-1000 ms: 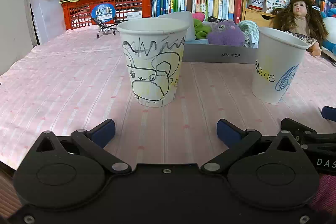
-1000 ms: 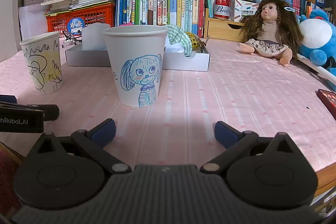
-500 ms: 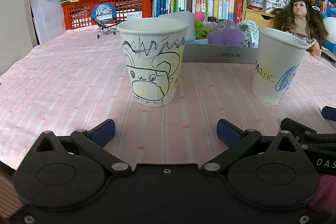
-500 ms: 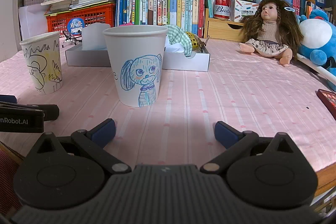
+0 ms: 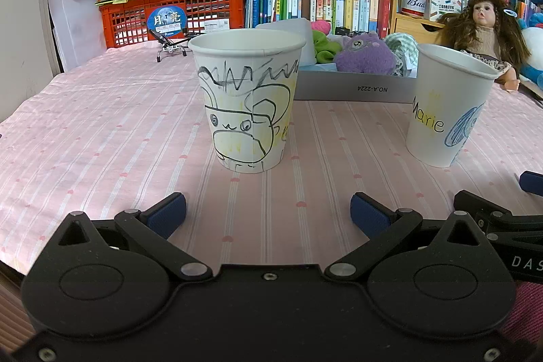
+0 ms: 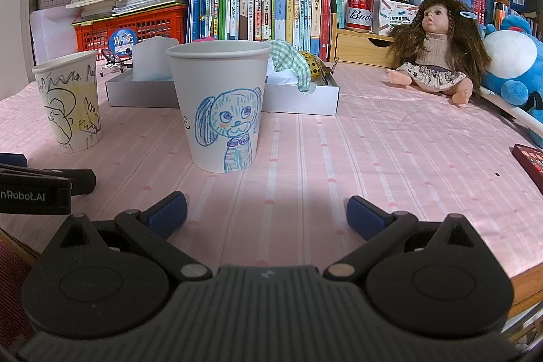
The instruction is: Organize soft objects
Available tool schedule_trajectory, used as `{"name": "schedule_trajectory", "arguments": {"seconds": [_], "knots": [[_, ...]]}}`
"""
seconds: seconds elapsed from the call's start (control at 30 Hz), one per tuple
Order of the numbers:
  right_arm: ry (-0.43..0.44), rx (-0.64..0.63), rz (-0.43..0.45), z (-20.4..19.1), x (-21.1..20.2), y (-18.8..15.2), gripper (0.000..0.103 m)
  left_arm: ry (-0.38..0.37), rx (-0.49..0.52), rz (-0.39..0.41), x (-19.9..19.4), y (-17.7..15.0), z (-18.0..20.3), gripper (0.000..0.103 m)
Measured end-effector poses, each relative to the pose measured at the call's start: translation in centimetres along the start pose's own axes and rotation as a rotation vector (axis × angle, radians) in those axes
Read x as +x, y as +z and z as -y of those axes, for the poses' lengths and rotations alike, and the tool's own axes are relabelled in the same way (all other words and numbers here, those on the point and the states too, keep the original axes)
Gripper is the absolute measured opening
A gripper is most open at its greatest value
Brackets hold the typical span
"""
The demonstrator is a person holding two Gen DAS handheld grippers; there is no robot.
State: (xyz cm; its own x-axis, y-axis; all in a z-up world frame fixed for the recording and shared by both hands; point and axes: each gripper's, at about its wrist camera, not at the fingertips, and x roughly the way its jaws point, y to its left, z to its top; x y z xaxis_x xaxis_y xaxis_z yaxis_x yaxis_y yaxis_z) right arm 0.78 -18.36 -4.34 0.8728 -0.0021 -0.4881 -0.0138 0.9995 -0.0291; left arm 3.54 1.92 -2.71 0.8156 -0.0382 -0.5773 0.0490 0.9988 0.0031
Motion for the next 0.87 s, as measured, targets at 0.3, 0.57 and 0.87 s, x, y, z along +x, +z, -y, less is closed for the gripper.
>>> {"name": "schedule_trajectory", "arguments": {"seconds": [0.3, 0.57, 0.87], "knots": [[0.0, 0.0, 0.0, -0.01, 0.01, 0.0, 0.103, 0.0, 0.001, 0.001, -0.02, -0.01, 0.0, 0.103], [0.0, 0.0, 0.0, 0.01, 0.01, 0.0, 0.103, 0.0, 0.001, 0.002, -0.01, -0.05, 0.01, 0.103], [0.001, 0.001, 0.003, 0.02, 0.02, -0.03, 0.103, 0.0, 0.004, 0.012, -0.17, -0.05, -0.05, 0.103]]}}
